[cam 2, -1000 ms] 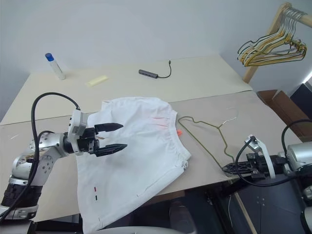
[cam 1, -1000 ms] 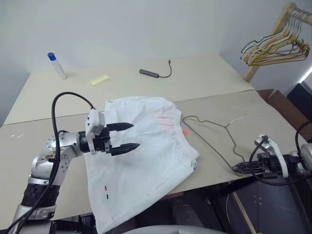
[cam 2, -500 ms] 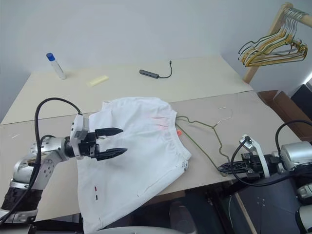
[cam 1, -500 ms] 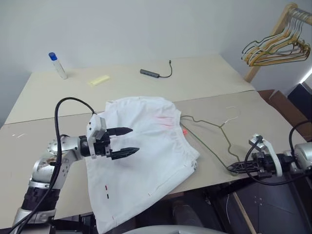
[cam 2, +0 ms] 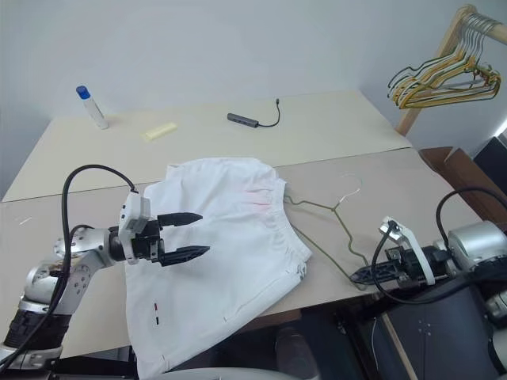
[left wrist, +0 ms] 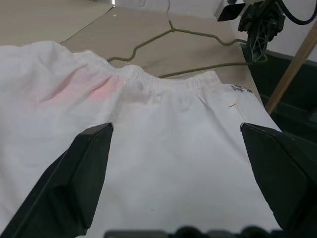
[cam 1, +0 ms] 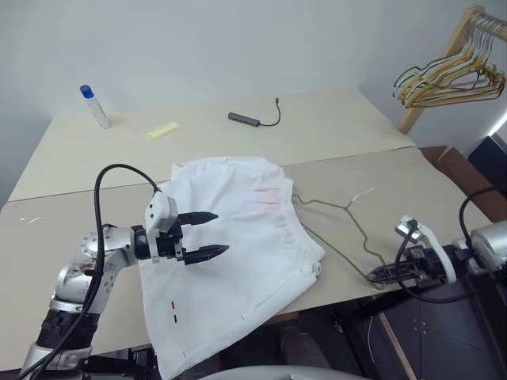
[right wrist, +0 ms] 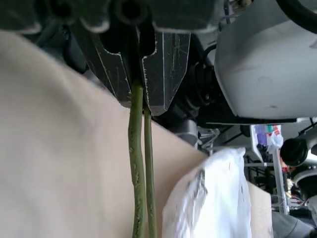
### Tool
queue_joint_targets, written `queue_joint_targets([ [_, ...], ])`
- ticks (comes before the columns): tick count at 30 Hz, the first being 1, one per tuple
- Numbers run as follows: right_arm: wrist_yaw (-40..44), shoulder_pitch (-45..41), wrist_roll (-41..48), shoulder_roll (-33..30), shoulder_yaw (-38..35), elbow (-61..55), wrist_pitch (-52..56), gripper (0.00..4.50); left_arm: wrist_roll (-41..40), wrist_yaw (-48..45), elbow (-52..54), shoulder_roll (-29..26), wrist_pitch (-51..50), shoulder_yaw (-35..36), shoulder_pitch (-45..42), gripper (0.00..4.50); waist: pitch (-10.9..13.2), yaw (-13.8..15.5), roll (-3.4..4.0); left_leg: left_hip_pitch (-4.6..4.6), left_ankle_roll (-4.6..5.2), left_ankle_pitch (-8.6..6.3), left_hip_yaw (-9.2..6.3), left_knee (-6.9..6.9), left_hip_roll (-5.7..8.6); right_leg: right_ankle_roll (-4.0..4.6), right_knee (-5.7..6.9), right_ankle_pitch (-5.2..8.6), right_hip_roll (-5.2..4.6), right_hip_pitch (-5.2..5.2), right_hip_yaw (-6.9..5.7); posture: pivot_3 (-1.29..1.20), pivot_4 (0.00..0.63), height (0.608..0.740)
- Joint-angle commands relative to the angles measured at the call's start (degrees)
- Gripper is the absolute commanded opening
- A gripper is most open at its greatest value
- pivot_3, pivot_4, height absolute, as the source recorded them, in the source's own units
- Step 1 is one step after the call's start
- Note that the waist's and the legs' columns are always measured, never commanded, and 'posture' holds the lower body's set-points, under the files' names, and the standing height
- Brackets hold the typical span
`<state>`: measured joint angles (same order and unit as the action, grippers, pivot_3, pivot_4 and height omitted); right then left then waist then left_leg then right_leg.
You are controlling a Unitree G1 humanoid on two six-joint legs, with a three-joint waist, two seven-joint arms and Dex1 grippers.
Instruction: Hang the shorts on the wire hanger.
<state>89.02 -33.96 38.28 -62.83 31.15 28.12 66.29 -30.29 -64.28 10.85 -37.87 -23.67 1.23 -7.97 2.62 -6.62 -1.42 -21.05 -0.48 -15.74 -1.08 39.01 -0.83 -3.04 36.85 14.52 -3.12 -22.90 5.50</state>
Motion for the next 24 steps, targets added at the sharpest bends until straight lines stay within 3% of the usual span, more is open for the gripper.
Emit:
queue_joint_targets([
  [1, 3.5, -5.7, -1.5, 3.1, 0.8, 7.1, -2.2, 0.0, 0.3, 0.5, 1.9, 0.1, 1.6, 0.3, -0.3, 4.46, 0.0, 0.1, 0.0, -0.01, 0.0, 0.0, -0.01, 0.0, 0.0, 0.02, 0.01, -0.01, 0.0, -0.01, 0.0, -0.03, 0.0, 0.74],
  [12, 3.5, -13.0, -2.4, 10.3, 8.0, 18.4, -7.6, 0.0, 0.4, 2.9, 2.8, 1.3, 1.0, 0.7, -0.5, 4.46, 0.0, 2.2, 0.01, -0.03, 0.0, 0.0, -0.03, 0.03, 0.03, 0.08, 0.09, -0.05, -0.03, -0.06, -0.02, 0.0, 0.0, 0.74],
  [18, 3.5, -19.5, -8.9, 17.1, 1.0, 34.2, -11.1, 0.0, 0.0, 2.7, 3.7, 1.3, 0.9, 0.3, 0.2, 4.46, 0.0, 2.6, 0.06, -0.02, -0.01, 0.01, 0.01, 0.04, 0.03, 0.13, 0.16, -0.08, -0.01, -0.11, 0.0, 0.0, 0.0, 0.74],
  [24, 3.5, -18.1, -11.9, 17.0, -6.7, 33.0, -16.6, 0.0, -0.3, 2.4, 3.4, 1.2, 1.2, 1.0, 0.4, 4.46, 0.0, 3.3, 0.07, -0.07, -0.01, 0.0, -0.02, 0.05, 0.08, 0.13, 0.16, -0.09, -0.08, -0.13, -0.06, -0.02, 0.0, 0.74],
])
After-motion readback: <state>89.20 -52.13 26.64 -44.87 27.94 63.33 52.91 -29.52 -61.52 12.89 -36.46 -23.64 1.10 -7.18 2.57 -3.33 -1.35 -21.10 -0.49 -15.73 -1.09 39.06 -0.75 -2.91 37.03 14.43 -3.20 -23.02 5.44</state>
